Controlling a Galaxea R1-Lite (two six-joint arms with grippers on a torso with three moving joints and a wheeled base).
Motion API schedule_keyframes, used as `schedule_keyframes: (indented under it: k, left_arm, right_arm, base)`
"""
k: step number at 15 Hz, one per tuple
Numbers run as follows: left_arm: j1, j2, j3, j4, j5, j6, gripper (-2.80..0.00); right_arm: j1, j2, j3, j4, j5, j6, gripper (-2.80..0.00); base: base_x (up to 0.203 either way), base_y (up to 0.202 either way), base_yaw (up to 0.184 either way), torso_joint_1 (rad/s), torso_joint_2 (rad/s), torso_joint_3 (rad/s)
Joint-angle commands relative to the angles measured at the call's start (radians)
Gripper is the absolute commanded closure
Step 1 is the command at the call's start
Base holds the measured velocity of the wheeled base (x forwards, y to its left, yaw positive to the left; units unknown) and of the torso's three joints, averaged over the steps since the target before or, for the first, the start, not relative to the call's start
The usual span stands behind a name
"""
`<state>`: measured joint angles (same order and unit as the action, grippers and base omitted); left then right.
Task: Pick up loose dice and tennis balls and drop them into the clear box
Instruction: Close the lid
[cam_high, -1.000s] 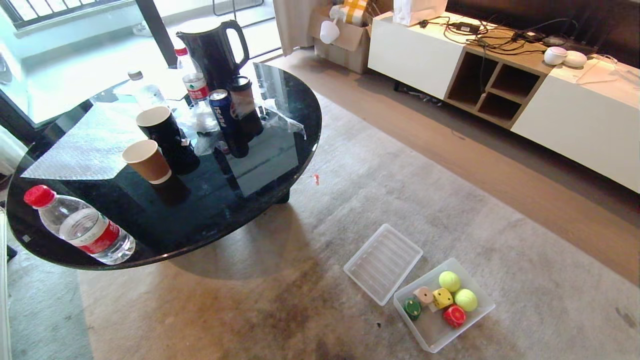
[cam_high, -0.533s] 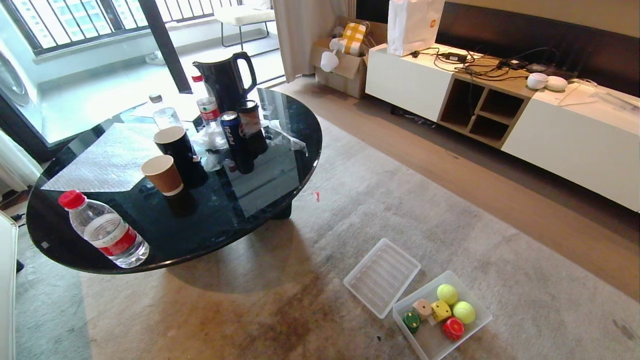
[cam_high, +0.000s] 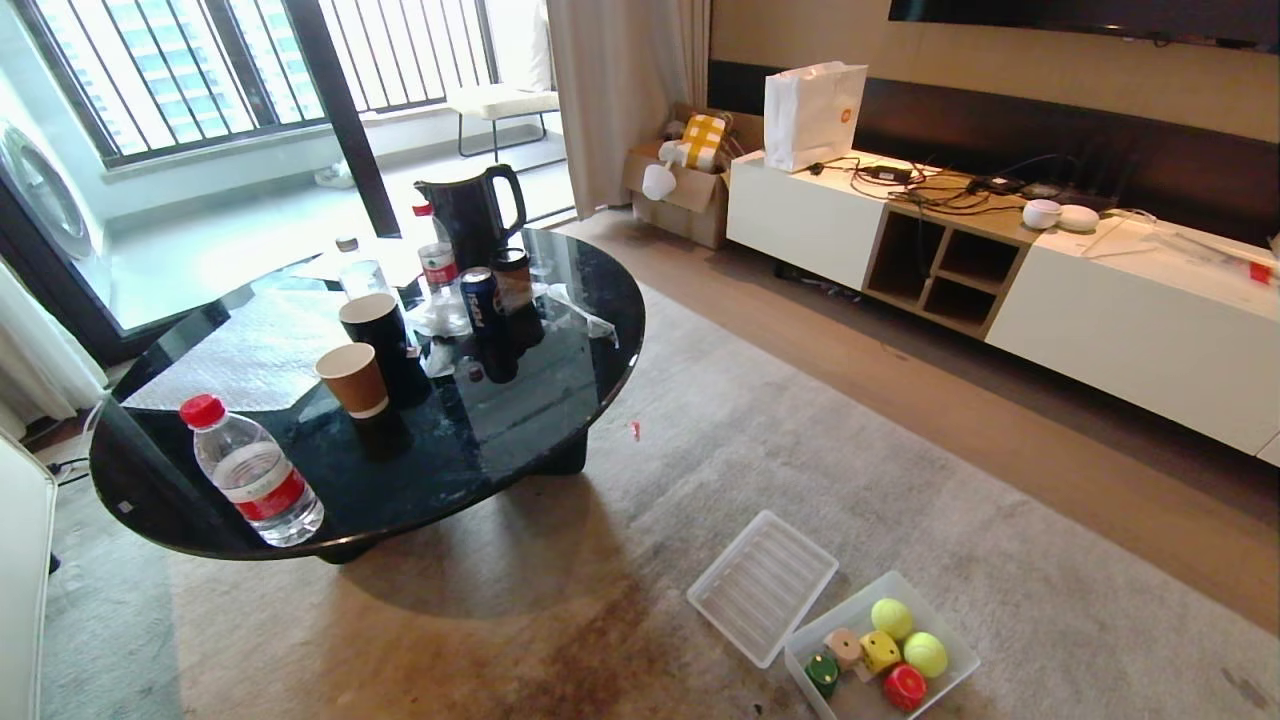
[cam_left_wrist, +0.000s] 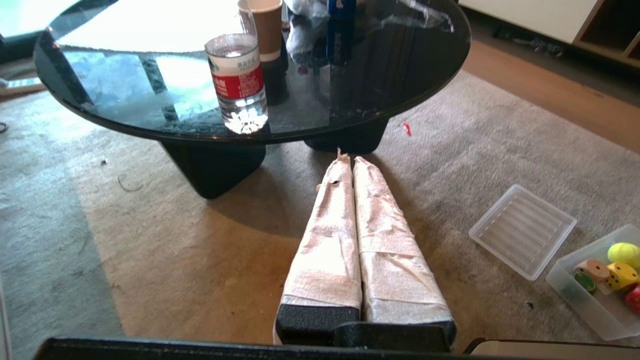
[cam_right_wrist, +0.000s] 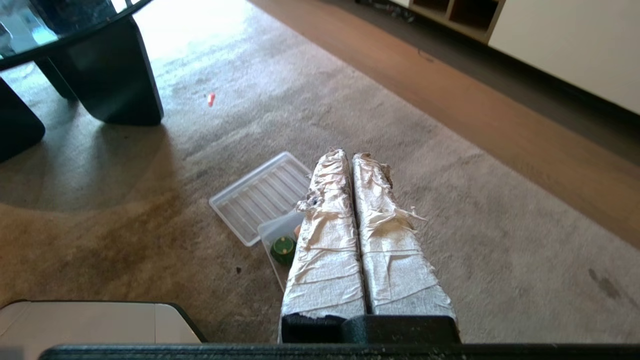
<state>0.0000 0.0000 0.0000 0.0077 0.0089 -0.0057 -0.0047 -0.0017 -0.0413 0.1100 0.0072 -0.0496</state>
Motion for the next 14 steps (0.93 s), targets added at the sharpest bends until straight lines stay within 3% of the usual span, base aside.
schedule_keyframes:
  k: [1, 7, 14]
  left_arm:
    - [0.000, 0.000, 0.000, 0.000, 0.000, 0.000, 0.00]
    - [0.000, 0.000, 0.000, 0.000, 0.000, 0.000, 0.00]
    - [0.000, 0.000, 0.000, 0.000, 0.000, 0.000, 0.00]
  right_arm:
    - [0.000, 0.000, 0.000, 0.000, 0.000, -0.001, 0.00]
    - [0.000, 0.000, 0.000, 0.000, 0.000, -0.001, 0.00]
    - [0.000, 0.000, 0.000, 0.000, 0.000, -0.001, 0.00]
  base:
    - [0.000, 0.000, 0.000, -0.001, 0.00, 0.196]
    - [0.000, 0.000, 0.000, 0.002, 0.00, 0.197]
    - [0.000, 0.000, 0.000, 0.000, 0.00, 0.019]
